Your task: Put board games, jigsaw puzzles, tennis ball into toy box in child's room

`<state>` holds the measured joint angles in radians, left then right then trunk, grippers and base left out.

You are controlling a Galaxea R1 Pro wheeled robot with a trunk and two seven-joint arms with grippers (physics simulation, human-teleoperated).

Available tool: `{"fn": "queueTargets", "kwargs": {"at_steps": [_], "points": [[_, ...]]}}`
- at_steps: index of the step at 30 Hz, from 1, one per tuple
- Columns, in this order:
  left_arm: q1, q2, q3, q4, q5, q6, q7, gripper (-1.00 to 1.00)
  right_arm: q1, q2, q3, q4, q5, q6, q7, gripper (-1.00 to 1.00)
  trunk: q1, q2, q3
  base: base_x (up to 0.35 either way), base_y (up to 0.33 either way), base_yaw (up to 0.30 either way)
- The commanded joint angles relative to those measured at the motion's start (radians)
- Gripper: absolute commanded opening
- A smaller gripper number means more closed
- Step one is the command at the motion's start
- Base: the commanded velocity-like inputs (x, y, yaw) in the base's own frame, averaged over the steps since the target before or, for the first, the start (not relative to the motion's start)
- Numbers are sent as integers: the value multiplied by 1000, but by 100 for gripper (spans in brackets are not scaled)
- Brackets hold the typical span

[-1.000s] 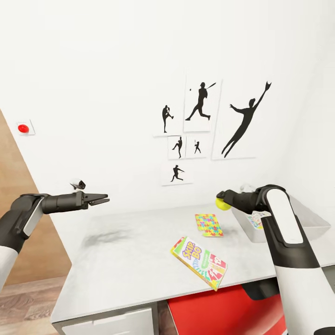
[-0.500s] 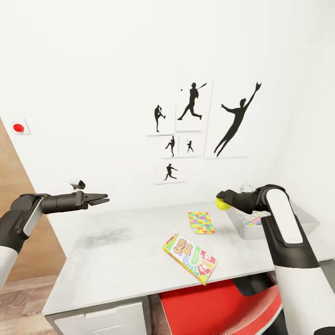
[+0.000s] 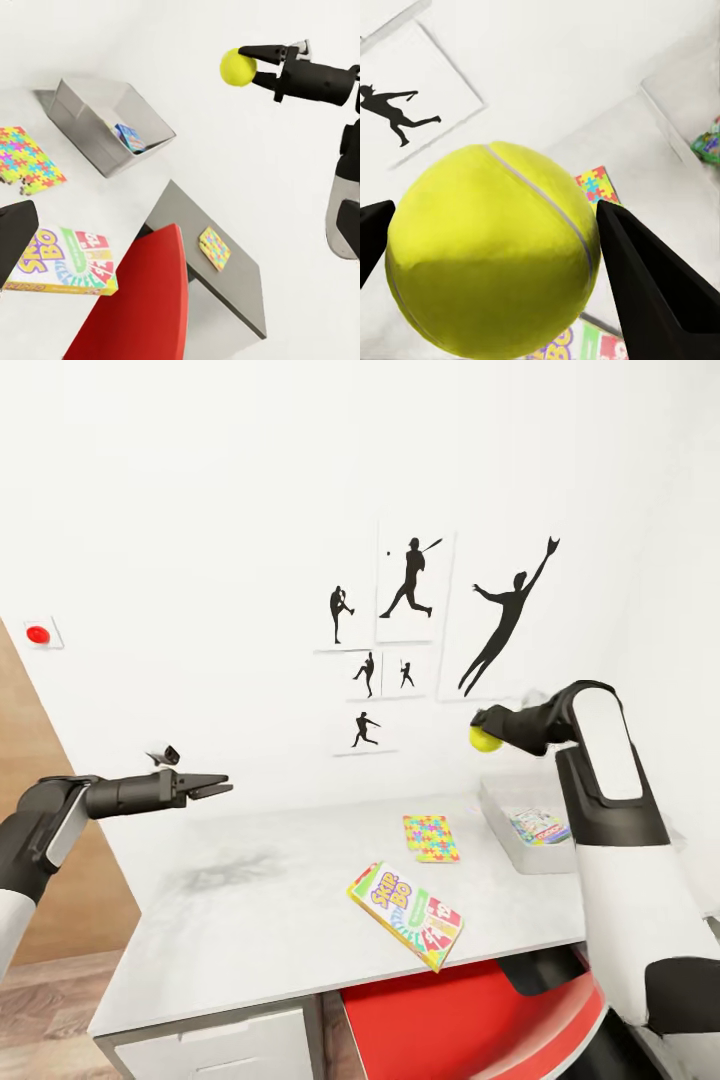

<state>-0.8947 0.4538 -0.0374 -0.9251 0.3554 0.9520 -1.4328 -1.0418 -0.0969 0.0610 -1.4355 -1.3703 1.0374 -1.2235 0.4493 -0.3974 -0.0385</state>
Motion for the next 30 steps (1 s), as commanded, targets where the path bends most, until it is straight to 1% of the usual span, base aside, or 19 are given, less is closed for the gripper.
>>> {"fn": "queueTargets", "kwargs": {"at_steps": [1,2,4,7,10,12,19,30], "points": [[-1,1,1,0,4,11,-2,100,-20,-1,9,21,-9,5,-25,-100,1,-3,-3,0,0,0],[-1,1,7,0,4,10,-2,100,-52,0,23,63,-9,4,-47,-100,1,-3,-3,0,0,0],[-1,2,13,0,4,10,-2,100,-89,1,42,124,-9,3,-76,-100,1,-3,-3,0,-24,0],[-1,2,19,0,4,10,-1,100,-120,2,58,187,-11,7,-106,-100,1,-3,-3,0,-158,0],[-1,1,20,0,4,10,-1,100,-126,0,59,206,-16,10,-114,-100,1,-3,-3,0,-250,0],[-1,0,21,0,4,11,-1,100,-127,-7,65,213,-19,10,-114,-100,1,-3,-3,0,-280,0],[-1,-2,21,0,4,11,-1,100,-119,-17,77,217,-15,6,-111,-100,1,-3,-3,0,-249,0],[-1,0,22,0,4,13,-1,100,-114,-16,80,223,-11,5,-115,-100,1,-3,-3,0,-31,0]]}}
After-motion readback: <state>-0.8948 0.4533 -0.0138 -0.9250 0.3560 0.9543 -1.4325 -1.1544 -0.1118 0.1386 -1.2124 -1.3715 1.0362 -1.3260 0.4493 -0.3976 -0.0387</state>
